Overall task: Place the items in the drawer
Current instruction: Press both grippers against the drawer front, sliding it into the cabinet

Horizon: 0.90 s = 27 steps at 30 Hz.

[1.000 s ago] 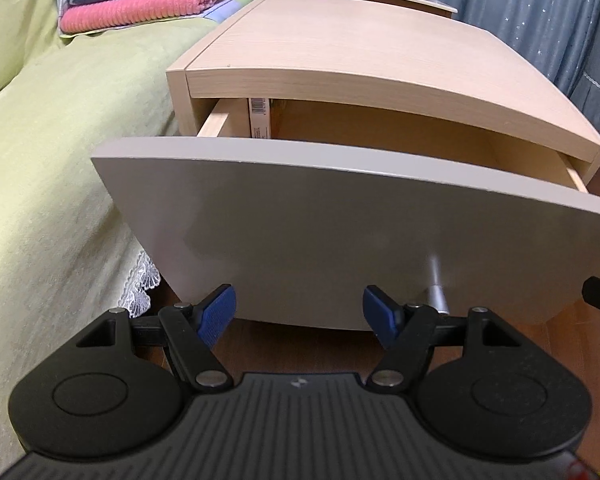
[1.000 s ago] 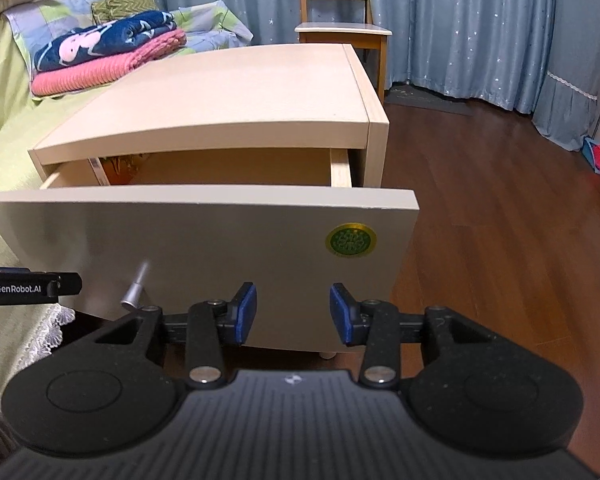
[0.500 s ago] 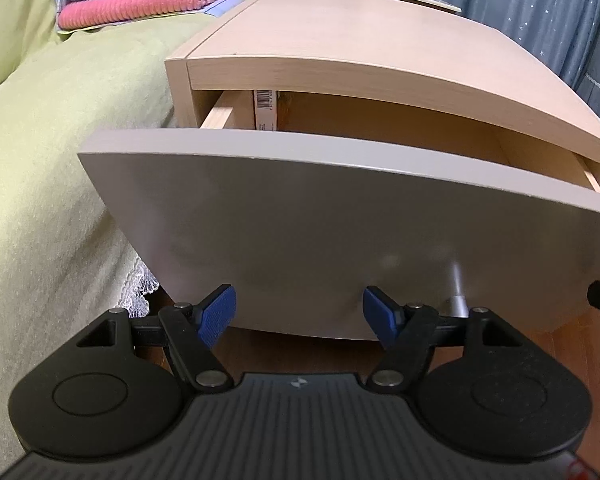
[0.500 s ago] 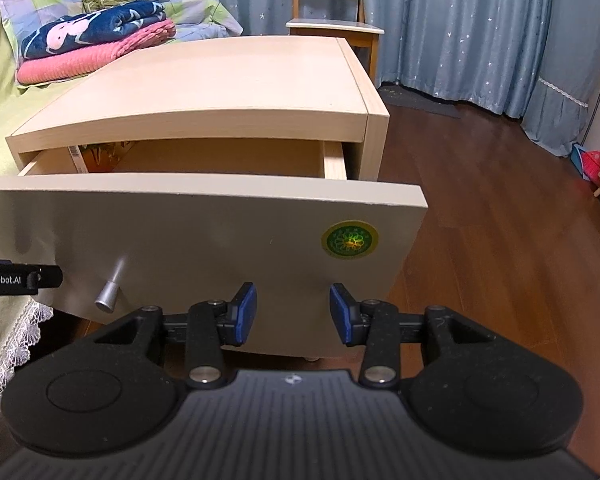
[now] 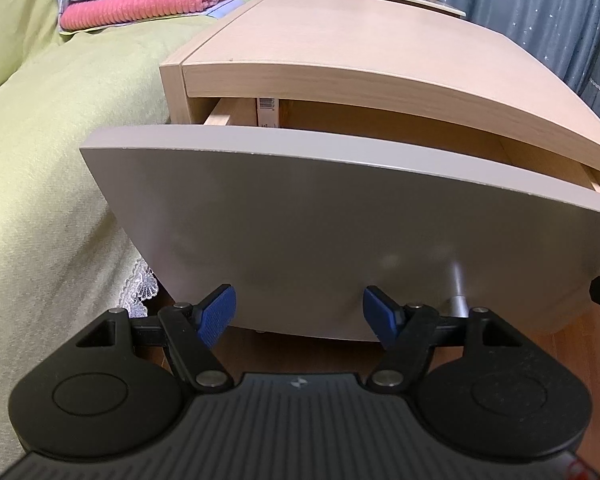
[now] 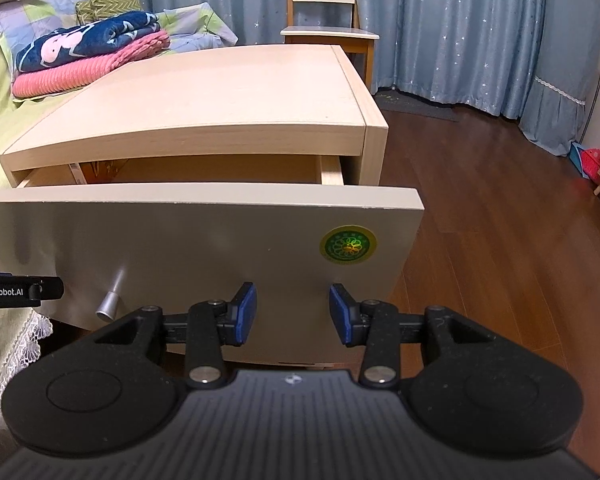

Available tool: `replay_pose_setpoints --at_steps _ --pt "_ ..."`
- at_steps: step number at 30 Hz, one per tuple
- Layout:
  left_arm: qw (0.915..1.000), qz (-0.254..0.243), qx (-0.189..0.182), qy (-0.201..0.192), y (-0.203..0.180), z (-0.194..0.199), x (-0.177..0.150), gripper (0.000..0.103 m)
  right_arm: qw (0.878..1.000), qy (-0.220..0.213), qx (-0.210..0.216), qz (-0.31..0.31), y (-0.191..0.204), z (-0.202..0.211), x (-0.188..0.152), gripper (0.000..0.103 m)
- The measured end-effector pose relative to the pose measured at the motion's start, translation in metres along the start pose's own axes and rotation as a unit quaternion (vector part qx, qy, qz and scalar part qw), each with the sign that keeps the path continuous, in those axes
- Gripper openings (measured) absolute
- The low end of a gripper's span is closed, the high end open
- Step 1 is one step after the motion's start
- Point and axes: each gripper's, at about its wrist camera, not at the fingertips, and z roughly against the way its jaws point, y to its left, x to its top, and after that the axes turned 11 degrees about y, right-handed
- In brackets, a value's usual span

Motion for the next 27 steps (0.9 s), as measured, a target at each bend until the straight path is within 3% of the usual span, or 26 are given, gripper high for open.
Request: replay_pose_setpoints --at_steps 27 --pt "1.0000 0.006 0.006 -0.003 -0.005 -0.009 0.019 0.071 1.000 -0.009 -0.005 -0.010 0.000 -0.013 0.014 0.037"
